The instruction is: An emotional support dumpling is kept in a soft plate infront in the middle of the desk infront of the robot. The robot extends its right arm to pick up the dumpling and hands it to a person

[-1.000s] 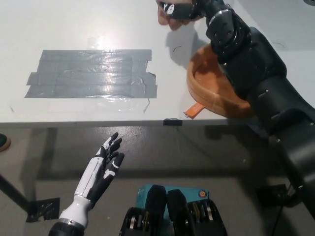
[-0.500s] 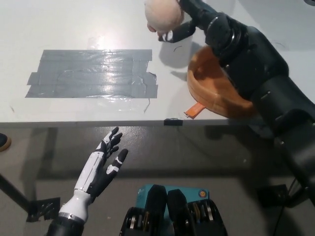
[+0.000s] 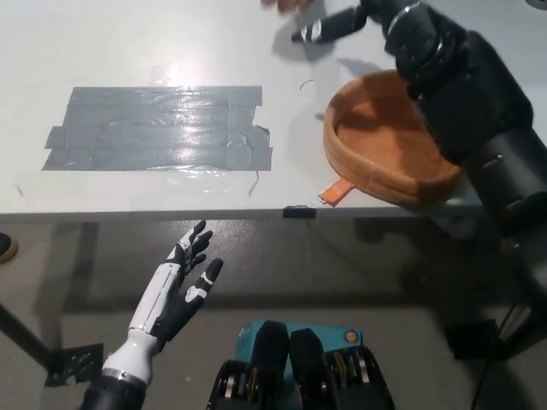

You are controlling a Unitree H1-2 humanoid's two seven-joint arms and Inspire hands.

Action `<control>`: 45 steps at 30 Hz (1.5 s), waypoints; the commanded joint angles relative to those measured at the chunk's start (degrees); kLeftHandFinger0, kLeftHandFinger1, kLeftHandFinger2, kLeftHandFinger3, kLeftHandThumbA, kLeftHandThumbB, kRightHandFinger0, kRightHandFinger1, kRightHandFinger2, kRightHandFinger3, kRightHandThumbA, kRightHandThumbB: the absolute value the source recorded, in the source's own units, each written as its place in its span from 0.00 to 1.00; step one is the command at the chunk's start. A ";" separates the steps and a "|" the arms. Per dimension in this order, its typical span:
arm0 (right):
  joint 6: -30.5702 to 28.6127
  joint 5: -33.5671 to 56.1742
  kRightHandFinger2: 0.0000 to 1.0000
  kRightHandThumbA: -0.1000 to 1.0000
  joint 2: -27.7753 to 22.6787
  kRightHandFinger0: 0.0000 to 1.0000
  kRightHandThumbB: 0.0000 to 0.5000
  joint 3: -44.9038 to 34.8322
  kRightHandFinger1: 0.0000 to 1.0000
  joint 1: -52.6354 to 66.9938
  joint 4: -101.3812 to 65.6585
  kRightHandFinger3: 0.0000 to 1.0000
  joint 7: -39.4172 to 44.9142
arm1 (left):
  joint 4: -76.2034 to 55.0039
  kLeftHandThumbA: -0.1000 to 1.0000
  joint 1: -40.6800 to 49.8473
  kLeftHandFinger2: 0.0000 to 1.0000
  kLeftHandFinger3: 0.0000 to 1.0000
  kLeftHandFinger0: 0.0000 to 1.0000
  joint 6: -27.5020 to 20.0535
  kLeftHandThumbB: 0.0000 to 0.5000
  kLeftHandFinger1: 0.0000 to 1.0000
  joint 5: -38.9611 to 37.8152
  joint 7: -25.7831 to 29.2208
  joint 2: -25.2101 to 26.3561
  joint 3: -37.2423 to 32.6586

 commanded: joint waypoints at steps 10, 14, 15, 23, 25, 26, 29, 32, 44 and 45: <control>13.18 10.93 1.00 1.00 -7.84 1.00 0.95 -12.24 1.00 17.87 -66.18 1.00 7.90 | -0.31 0.89 -1.33 1.00 1.00 1.00 -1.71 0.33 1.00 -1.96 -0.89 -0.30 0.48; 14.01 14.99 1.00 1.00 -7.96 1.00 0.86 -14.28 1.00 30.47 -83.21 1.00 7.68 | -0.24 0.93 -1.47 1.00 1.00 1.00 -1.40 0.34 1.00 -1.74 -0.86 -0.01 0.61; 13.25 16.97 1.00 1.00 -7.59 1.00 0.85 -14.68 1.00 33.97 -86.62 1.00 7.17 | -0.13 0.93 -1.54 1.00 1.00 1.00 -1.59 0.34 1.00 -1.61 -0.68 -0.02 0.68; 9.10 22.04 1.00 0.99 -5.79 1.00 0.83 -13.02 1.00 53.11 -97.44 1.00 4.20 | 0.16 0.95 -0.69 1.00 1.00 1.00 -1.61 0.33 1.00 -1.83 -0.52 0.10 0.97; 8.52 21.89 1.00 0.99 -5.50 1.00 0.84 -12.69 1.00 54.79 -97.77 1.00 3.92 | 0.01 0.94 -0.32 1.00 1.00 1.00 -1.69 0.33 1.00 -1.83 -0.62 0.25 0.95; 7.12 22.29 1.00 0.97 -5.42 1.00 0.81 -12.40 1.00 56.30 -97.59 1.00 3.69 | -0.16 0.94 -0.37 1.00 1.00 1.00 -1.48 0.33 1.00 -1.76 -0.62 0.37 1.01; 5.08 22.33 1.00 0.97 -5.19 1.00 0.80 -11.73 1.00 59.56 -97.45 1.00 3.35 | -1.00 0.96 0.14 1.00 1.00 1.00 -0.86 0.35 1.00 -1.37 -0.20 0.26 1.14; 0.02 20.35 1.00 1.00 -3.75 1.00 0.82 -9.98 1.00 64.18 -93.09 1.00 2.56 | -1.35 0.98 -0.18 1.00 1.00 1.00 -0.20 0.36 1.00 -1.23 0.00 0.21 1.33; -14.33 19.34 1.00 1.00 -2.83 1.00 0.69 -8.75 1.00 75.13 -71.42 1.00 1.97 | -1.49 0.97 1.47 1.00 1.00 1.00 -1.25 0.32 1.00 -2.49 -0.40 0.45 2.05; -14.85 19.72 1.00 1.00 -2.89 1.00 0.69 -8.92 1.00 74.86 -69.37 1.00 2.23 | -1.37 0.97 1.59 1.00 1.00 1.00 -1.47 0.32 1.00 -2.48 -0.20 0.35 2.15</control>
